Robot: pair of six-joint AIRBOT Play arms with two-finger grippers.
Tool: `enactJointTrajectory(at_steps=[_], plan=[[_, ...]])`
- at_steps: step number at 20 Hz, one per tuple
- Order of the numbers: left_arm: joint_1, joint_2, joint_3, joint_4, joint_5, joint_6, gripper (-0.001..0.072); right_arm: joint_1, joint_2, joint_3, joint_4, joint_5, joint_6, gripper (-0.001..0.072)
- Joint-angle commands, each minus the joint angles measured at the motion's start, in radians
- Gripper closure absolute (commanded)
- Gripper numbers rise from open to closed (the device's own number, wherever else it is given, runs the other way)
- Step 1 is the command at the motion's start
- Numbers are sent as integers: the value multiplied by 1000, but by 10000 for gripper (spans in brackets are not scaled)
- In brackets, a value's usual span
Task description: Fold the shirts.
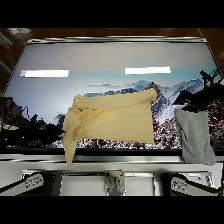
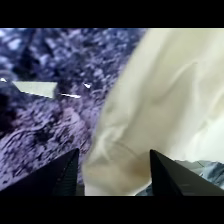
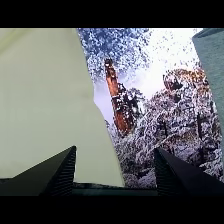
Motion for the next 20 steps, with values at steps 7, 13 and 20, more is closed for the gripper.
enactJointTrajectory(at_steps=[7,13,20], plan=[[-41,-37,-1,-33,58,28,675,-23,0,-190,4,124,-36,42],[-41,6,41,-31,13,55,675,-28,0,-464,103,3,-46,43],[-41,26,103,-29,-63,54,676,60,-3,-596,170,-148,-69,101]])
